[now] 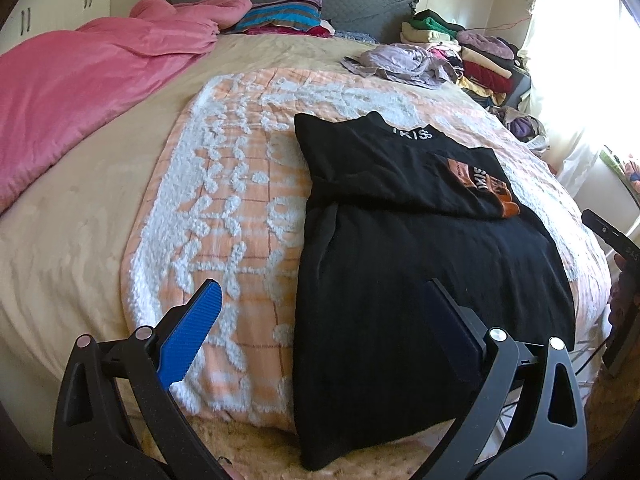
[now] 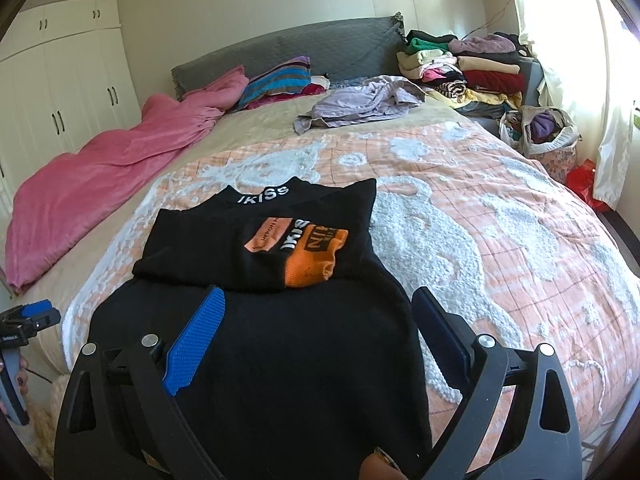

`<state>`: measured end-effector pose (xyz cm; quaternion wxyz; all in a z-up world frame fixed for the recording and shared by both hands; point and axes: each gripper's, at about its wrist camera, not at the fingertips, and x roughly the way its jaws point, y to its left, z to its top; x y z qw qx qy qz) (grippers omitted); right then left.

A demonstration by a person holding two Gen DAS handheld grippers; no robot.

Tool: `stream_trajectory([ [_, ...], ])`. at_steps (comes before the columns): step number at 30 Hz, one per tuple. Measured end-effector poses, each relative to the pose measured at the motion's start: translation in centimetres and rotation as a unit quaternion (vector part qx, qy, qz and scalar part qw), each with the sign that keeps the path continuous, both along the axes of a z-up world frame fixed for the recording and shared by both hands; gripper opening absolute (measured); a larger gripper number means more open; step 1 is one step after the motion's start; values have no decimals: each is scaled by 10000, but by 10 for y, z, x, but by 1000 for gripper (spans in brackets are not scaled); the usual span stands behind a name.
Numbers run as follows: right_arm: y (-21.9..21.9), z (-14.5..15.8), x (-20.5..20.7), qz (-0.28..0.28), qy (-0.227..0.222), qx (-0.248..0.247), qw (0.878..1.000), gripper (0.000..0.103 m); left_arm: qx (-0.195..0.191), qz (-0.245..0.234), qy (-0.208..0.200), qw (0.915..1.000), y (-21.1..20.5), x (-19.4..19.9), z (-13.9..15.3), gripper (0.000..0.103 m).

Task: Fold small clothes
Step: 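Move both open tools to the hem edge of the black sweatshirt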

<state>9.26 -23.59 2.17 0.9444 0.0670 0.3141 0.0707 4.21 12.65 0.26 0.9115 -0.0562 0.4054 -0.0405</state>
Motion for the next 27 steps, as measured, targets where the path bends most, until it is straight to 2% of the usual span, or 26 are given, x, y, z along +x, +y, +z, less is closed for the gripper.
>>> stream_trajectory([
  [12,-18,-10,-22,7,71,16,10000,94,1,91,217,9997,-3,-23,-12,93],
  [17,-25,-16,-29,8,130,39,9999,94,-227,155,407,9988,2,-33,-23,93],
  [27,-43,-32,-42,-40,310,128,9994,94,-224,291,621,9974,4,-52,-37,93],
])
